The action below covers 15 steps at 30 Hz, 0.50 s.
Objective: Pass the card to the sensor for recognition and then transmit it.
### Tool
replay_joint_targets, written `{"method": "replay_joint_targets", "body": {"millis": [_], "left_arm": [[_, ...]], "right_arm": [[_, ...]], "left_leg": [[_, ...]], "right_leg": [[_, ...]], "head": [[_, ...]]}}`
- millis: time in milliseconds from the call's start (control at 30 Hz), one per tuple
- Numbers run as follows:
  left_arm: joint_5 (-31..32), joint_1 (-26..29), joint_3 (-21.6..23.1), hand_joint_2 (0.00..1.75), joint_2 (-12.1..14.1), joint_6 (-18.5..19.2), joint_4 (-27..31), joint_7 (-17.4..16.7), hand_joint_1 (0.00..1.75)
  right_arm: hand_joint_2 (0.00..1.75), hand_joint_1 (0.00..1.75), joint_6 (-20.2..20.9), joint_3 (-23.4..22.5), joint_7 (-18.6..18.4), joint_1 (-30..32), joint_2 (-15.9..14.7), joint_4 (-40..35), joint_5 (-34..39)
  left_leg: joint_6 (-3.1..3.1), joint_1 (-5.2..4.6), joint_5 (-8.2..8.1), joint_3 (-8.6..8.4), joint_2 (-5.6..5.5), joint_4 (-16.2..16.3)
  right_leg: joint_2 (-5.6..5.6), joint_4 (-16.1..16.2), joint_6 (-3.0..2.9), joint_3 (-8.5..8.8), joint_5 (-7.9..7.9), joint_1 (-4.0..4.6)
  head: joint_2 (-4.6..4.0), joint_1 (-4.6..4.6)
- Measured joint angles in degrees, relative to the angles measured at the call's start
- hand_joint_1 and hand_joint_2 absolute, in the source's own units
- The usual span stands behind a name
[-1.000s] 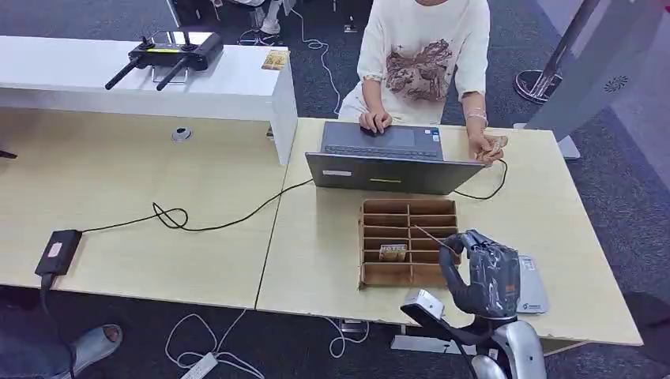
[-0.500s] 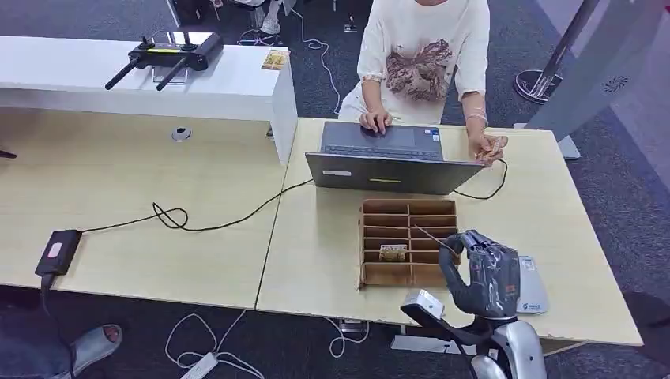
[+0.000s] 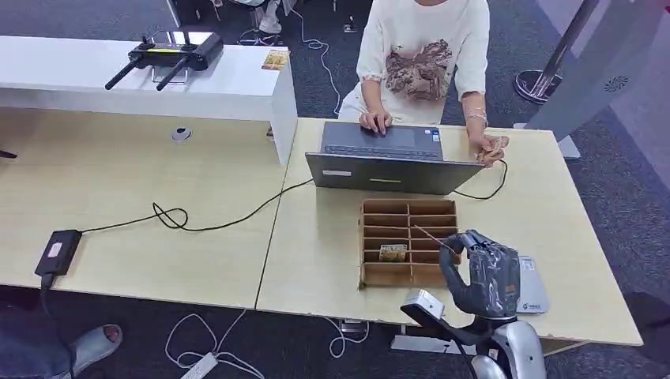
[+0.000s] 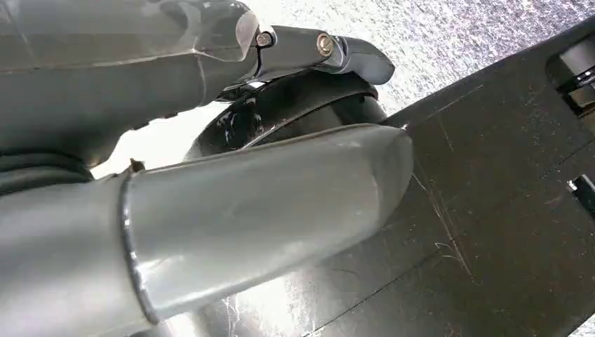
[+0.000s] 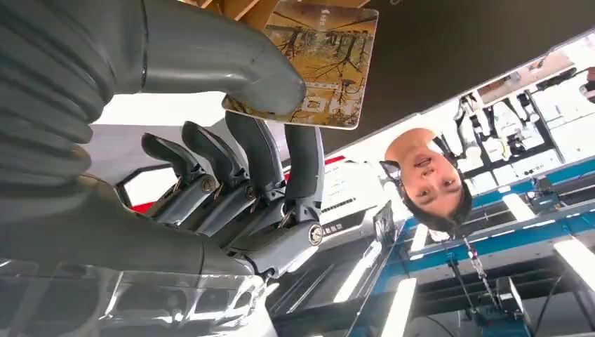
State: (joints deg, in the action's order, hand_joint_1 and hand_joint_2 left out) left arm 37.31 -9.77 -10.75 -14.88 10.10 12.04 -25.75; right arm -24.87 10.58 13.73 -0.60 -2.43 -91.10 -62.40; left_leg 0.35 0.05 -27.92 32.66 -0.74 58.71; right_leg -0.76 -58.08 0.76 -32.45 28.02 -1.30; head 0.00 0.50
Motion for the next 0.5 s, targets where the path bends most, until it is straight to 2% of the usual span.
{"method": "replay_joint_targets", "body": {"millis": [233, 267, 300, 367, 400, 500], "left_arm": [[0.0, 0.0, 0.0, 0.00, 0.0, 0.0, 0.0, 0.0, 0.00], [0.0, 0.0, 0.0, 0.00, 0.0, -0.2, 0.0, 0.0, 0.00], [-0.3, 0.0, 0.0, 0.00, 0.0, -1.0, 0.0, 0.0, 0.00], [-0.4, 0.1, 0.0, 0.00, -0.5, -2.5, 0.0, -0.5, 0.00], [-0.4, 0.1, 0.0, 0.00, -0.5, -2.9, 0.0, -0.7, 0.00], [-0.4, 0.2, 0.0, 0.00, -0.7, -3.1, 0.0, -0.7, 0.00]], "right_arm": [[1.75, 1.75, 0.0, 0.0, 0.0, 0.0, 0.0, 0.0, 0.0], [1.75, 1.75, -1.1, 0.0, 0.9, -0.5, 0.0, 0.0, -1.8], [1.75, 1.75, -3.6, 0.0, 2.4, -2.4, 0.0, -0.1, -5.6], [1.75, 1.75, -12.6, 1.0, 2.7, -11.9, -0.7, 3.0, -10.4], [1.75, 1.75, -14.1, 1.6, 2.0, -16.2, -1.1, 4.9, -9.9], [1.75, 1.75, -14.5, 2.4, 1.4, -23.7, -2.1, 8.4, -9.4]], "left_leg": [[0.00, 0.00, 0.00, 0.00, 0.00, 0.0], [0.00, 0.00, 0.00, 0.12, -0.01, 0.0], [0.00, -0.02, 0.01, 0.70, 0.13, 0.0], [-0.01, -0.03, 0.00, 0.47, 0.80, 0.0], [0.00, -0.03, 0.00, 0.37, 0.94, 0.0], [-0.02, -0.03, 0.18, 0.39, 0.56, 0.0]], "right_leg": [[0.00, 0.0, 0.00, 0.01, 0.00, 0.00], [0.02, 0.0, 0.00, 0.03, -0.01, 0.00], [0.10, -0.1, -0.08, -0.05, -0.06, -0.01], [0.74, -0.1, -0.23, -0.29, -0.24, -0.01], [0.84, 0.0, -0.22, -0.29, -0.27, -0.01], [0.46, 0.0, -0.16, -0.19, -0.32, 0.00]], "head": [[0.00, 0.00], [0.00, 0.02], [0.00, 0.02], [0.00, -0.04], [0.00, -0.07], [0.00, -0.04]]}}
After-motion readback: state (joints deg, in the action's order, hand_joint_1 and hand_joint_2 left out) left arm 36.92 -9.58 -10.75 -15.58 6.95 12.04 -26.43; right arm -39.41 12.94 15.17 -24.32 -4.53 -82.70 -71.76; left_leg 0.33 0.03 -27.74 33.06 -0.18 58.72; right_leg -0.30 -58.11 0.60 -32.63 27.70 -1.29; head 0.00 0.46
